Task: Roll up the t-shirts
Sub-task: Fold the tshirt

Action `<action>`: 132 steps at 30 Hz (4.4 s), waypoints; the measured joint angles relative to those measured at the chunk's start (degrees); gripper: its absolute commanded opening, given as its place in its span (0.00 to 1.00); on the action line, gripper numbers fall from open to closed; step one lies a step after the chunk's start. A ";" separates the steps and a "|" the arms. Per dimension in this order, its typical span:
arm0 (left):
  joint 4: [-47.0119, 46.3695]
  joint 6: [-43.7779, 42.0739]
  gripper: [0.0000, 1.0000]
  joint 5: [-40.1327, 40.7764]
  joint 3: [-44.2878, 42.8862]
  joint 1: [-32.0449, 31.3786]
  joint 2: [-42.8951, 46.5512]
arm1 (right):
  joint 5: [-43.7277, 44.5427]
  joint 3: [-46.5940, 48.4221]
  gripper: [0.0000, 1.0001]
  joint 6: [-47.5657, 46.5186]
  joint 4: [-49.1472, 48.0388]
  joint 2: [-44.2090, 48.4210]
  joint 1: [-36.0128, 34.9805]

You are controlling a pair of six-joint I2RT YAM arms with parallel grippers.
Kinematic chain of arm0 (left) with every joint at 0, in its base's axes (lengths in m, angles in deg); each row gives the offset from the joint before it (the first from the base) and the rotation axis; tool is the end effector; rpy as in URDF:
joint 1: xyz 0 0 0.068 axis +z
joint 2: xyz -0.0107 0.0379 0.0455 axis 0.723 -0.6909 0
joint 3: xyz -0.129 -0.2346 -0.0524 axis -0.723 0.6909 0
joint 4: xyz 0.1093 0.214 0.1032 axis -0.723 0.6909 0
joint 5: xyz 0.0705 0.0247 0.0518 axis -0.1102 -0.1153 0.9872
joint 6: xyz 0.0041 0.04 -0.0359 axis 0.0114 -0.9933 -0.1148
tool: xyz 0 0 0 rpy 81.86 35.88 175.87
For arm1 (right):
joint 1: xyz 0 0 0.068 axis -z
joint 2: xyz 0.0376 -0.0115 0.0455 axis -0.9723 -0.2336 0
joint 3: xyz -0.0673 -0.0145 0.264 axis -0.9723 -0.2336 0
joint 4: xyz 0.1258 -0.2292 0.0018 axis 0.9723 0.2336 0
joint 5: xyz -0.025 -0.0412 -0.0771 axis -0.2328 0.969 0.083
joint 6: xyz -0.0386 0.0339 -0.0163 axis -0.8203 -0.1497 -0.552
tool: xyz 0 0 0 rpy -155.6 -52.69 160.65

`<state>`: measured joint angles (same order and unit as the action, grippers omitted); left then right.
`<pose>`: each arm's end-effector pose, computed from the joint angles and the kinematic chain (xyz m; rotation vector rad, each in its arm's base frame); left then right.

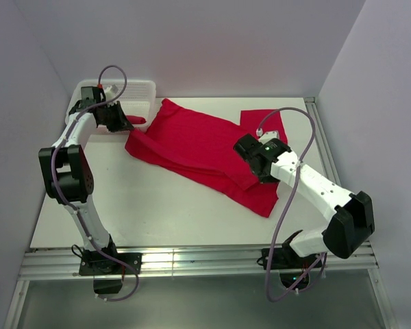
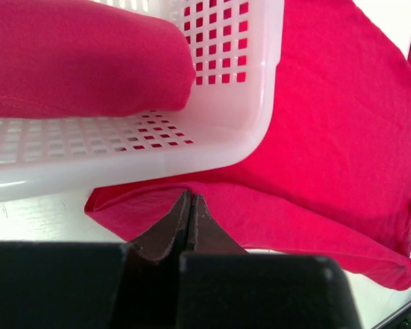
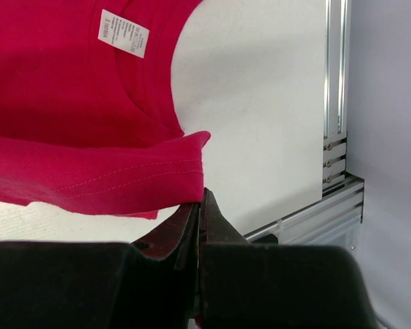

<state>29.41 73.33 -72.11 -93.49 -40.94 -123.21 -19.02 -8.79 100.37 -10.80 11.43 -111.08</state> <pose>0.4364 0.0241 0.2535 -0.1684 2.4043 -0.6587 0.2045 0.1147 0.2842 0.0431 2.5883 -0.6145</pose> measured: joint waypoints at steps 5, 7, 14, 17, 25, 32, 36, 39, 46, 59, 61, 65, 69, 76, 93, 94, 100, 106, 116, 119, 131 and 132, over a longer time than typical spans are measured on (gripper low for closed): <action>0.09 1.31 0.01 -0.09 -0.63 0.02 -0.94 | 0.52 0.00 0.00 -0.24 -0.13 -1.09 0.57; 0.07 1.75 0.00 -0.11 -1.14 0.02 -1.36 | 0.63 0.00 0.00 -0.24 -0.15 -1.20 0.83; 0.09 3.34 0.00 -0.11 -4.68 0.02 -3.74 | 0.68 0.00 0.00 -0.22 -0.11 -1.70 1.22; -0.02 3.80 0.00 -0.09 -7.10 0.09 -5.44 | 0.68 0.00 0.00 -0.22 -0.13 -1.97 1.38; -0.02 4.87 0.00 -0.11 -9.62 0.42 -8.11 | 0.70 0.00 0.00 -0.22 -0.13 -1.97 1.88; -0.07 5.22 0.00 -0.31 -9.70 0.50 -8.11 | 0.83 0.00 0.00 -0.20 -0.11 -2.64 2.38; -0.42 5.25 0.00 -0.52 -9.70 0.50 -8.11 | 0.87 0.00 0.00 -0.20 -0.11 -3.69 2.47; -0.48 5.25 0.00 -0.52 -9.70 0.48 -8.09 | 1.16 0.00 0.00 -0.13 -0.09 -4.74 2.67; -0.87 5.25 0.00 -0.52 -9.70 -0.13 -8.09 | 2.32 0.37 0.00 0.26 0.22 -8.63 2.78; -2.12 5.25 0.00 -0.50 -9.31 -2.10 -7.98 | 3.52 2.38 0.00 0.35 -1.42 -16.90 4.35; -2.89 5.25 0.00 -0.50 -8.26 -2.34 -7.67 | 3.26 2.40 0.00 0.24 -2.32 -18.62 4.48; -4.37 5.25 0.00 -0.48 -6.14 -2.86 -6.54 | 1.86 2.40 0.00 0.20 -4.76 -21.53 4.59; -4.98 5.20 0.00 -0.48 -4.57 -3.61 -4.87 | 0.48 2.40 0.00 0.24 -6.91 -23.63 4.59; -6.21 4.63 0.00 1.03 -1.62 -5.92 -2.27 | 1.62 4.81 0.00 3.23 -7.10 -30.73 4.74; -4.24 4.59 0.00 5.09 -8.02 -6.84 -3.50 | 5.11 6.40 0.00 5.35 -5.33 -32.02 9.49; -3.98 4.55 0.00 5.16 -8.02 -6.84 -3.56 | 5.07 6.40 0.00 5.33 -5.33 -31.95 9.49; -2.86 3.91 0.01 5.60 -8.00 -6.84 -3.58 | 5.11 6.36 0.01 5.01 -5.44 -31.32 9.55; -2.78 3.10 0.00 5.57 -7.02 -6.69 -3.58 | 6.19 6.36 0.43 5.01 -5.09 -31.21 11.45; -2.05 2.67 0.00 5.51 -6.16 -6.45 -3.58 | 5.68 6.32 0.56 5.20 -5.33 -22.47 13.51; -2.10 2.64 0.00 5.51 -6.16 -6.45 -3.58 | 2.51 5.79 0.56 4.44 -7.08 -15.32 11.19; -2.71 2.45 0.00 5.03 -4.35 -6.34 -3.58 | -12.17 -19.80 0.21 16.98 -20.24 4.11 1.70; -2.82 2.45 0.00 4.87 -4.33 -6.32 -3.58 | -13.18 -21.73 0.17 18.43 -21.16 6.14 1.60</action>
<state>26.59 75.77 -67.23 -97.82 -47.25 -126.80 -32.20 -30.51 118.80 -31.96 17.58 -109.49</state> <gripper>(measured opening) 0.012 0.254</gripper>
